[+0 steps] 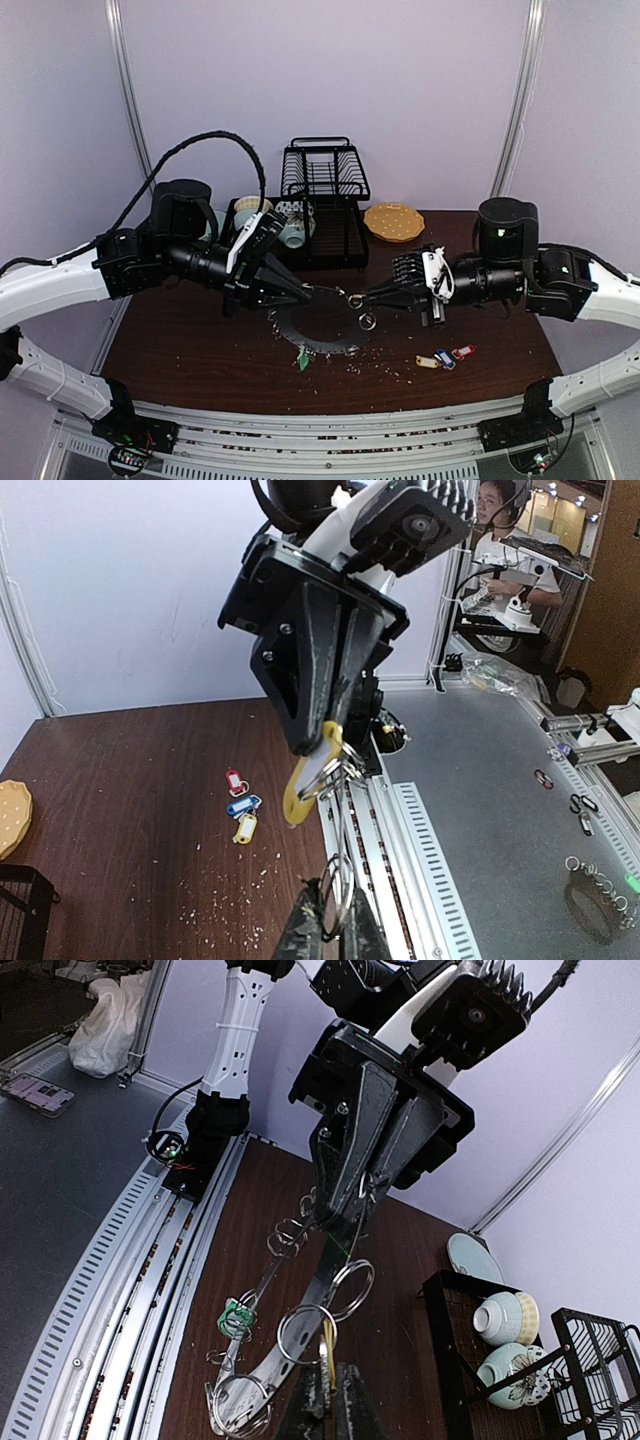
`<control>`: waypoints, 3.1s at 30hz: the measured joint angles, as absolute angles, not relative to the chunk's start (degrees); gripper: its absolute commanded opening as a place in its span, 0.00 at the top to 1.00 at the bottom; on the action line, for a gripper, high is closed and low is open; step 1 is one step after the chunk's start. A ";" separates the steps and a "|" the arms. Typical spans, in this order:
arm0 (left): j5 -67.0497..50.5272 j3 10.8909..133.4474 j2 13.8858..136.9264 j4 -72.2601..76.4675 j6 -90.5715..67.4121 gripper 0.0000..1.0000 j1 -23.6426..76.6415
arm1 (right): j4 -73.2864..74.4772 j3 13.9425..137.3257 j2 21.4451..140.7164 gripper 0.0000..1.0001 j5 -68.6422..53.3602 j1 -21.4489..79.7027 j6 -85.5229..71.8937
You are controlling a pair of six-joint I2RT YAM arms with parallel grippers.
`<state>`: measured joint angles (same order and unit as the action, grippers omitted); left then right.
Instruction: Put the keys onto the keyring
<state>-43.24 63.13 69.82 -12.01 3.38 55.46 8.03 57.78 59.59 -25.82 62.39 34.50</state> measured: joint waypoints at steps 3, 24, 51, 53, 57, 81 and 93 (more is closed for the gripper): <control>-43.22 63.13 69.82 -11.99 3.38 1.00 55.46 | 8.25 57.78 60.01 1.00 -24.56 62.39 34.87; -43.24 63.02 69.82 -11.99 3.62 1.00 55.44 | 3.09 55.20 60.60 1.00 -23.59 62.39 36.45; -40.86 50.65 73.56 -9.13 -8.56 1.00 48.95 | 3.49 55.24 58.30 1.00 -8.91 62.33 27.62; -43.27 50.02 76.71 -8.75 -10.24 1.00 47.59 | 3.90 55.24 58.39 1.00 -8.78 62.33 27.40; -46.76 46.81 84.33 -8.25 -12.69 1.00 44.77 | 5.02 55.24 58.94 1.00 -8.78 62.35 26.74; -32.58 47.99 91.64 -9.98 -11.05 0.52 38.22 | 8.71 58.06 61.21 1.00 -11.97 62.35 24.16; -24.73 46.48 59.68 8.82 2.87 0.43 56.12 | 14.96 66.22 66.67 1.00 -22.87 62.65 16.71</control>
